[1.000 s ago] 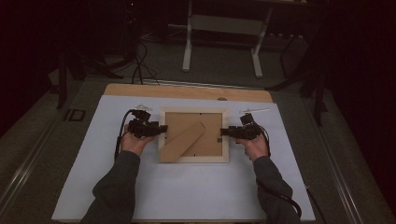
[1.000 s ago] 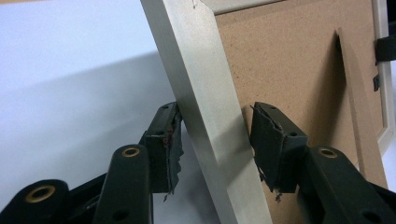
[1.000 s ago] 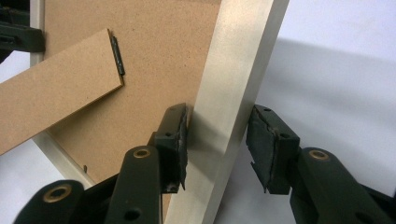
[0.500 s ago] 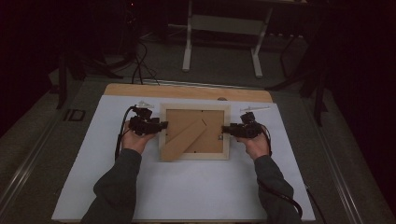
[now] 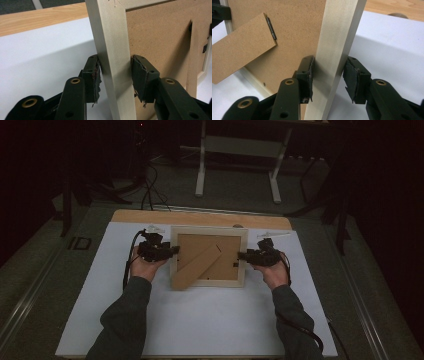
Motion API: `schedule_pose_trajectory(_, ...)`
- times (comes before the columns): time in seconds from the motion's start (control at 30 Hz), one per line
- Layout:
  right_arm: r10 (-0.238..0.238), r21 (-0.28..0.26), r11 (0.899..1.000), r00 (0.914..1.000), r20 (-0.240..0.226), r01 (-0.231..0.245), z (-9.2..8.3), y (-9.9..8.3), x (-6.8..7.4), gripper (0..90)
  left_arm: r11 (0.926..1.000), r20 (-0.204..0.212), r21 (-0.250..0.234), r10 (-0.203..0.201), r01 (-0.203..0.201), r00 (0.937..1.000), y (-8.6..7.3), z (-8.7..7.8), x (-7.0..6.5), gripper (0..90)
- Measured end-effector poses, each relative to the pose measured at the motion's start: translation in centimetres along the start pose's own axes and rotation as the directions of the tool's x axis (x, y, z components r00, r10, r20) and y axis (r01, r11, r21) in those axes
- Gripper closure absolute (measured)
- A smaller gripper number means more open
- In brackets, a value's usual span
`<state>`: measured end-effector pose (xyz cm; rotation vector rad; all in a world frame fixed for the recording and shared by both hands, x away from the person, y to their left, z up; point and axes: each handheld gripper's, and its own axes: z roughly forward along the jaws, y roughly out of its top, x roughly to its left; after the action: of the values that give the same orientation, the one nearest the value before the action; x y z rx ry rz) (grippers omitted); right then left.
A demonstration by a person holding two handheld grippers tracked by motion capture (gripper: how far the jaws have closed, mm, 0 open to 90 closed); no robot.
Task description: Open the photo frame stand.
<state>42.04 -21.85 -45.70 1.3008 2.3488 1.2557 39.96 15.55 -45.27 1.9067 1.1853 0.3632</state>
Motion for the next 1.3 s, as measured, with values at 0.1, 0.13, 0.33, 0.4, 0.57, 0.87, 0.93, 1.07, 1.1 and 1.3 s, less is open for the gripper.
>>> schedule_pose_trajectory(0.1, -0.006, -0.011, 1.000, 1.0000, 0.007, 0.006, -0.2, 0.2, 0.1, 60.1, 0.9999, -0.007, -0.002, 0.014, -0.014, 0.9999, 0.4, -0.1, -0.1, 59.8)
schedule_pose_trajectory(0.13, -0.008, -0.015, 1.000, 0.9999, 0.008, 0.008, -0.2, 0.2, 0.1, 60.2, 0.9999, -0.007, -0.002, 0.014, -0.014, 0.9999, 0.4, -0.1, -0.1, 59.8)
schedule_pose_trajectory(0.33, -0.015, -0.032, 0.999, 0.9997, 0.022, 0.016, -0.5, 0.4, 0.1, 60.7, 0.9996, -0.015, -0.014, 0.025, -0.026, 0.9996, 1.0, -0.1, -0.2, 59.8)
schedule_pose_trajectory(0.4, -0.018, -0.035, 0.999, 0.9995, 0.024, 0.019, -0.6, 0.5, 0.1, 60.7, 0.9994, -0.018, -0.017, 0.030, -0.030, 0.9994, 1.2, -0.1, -0.3, 59.8)
schedule_pose_trajectory(0.57, -0.036, -0.049, 0.998, 0.9978, 0.055, 0.039, -0.7, 0.8, 0.2, 60.7, 0.9982, -0.030, -0.042, 0.040, -0.041, 0.9987, 1.7, 0.1, -0.4, 59.7)
schedule_pose_trajectory(0.87, -0.064, -0.047, 0.997, 0.9934, 0.095, 0.069, -0.5, 1.7, 0.5, 60.4, 0.9962, -0.048, -0.058, 0.062, -0.064, 0.9970, 2.4, -0.2, -0.2, 59.0)
schedule_pose_trajectory(0.93, -0.080, -0.054, 0.995, 0.9900, 0.116, 0.087, -0.4, 2.0, 0.8, 60.3, 0.9944, -0.059, -0.075, 0.071, -0.075, 0.9958, 2.8, -0.4, -0.3, 58.8)
schedule_pose_trajectory(1.07, -0.077, -0.081, 0.993, 0.9882, 0.132, 0.088, -0.5, 2.1, 0.8, 60.1, 0.9916, -0.066, -0.088, 0.090, -0.095, 0.9938, 3.0, -0.5, -0.4, 58.8)
schedule_pose_trajectory(1.1, -0.073, -0.078, 0.993, 0.9886, 0.132, 0.083, -0.5, 2.1, 0.8, 60.0, 0.9911, -0.065, -0.086, 0.097, -0.102, 0.9932, 3.0, -0.4, -0.4, 58.8)
schedule_pose_trajectory(1.3, -0.061, -0.086, 0.994, 0.9905, 0.123, 0.072, -0.4, 1.7, 0.6, 60.1, 0.9904, -0.061, -0.083, 0.105, -0.110, 0.9926, 2.9, -0.3, -0.3, 58.7)
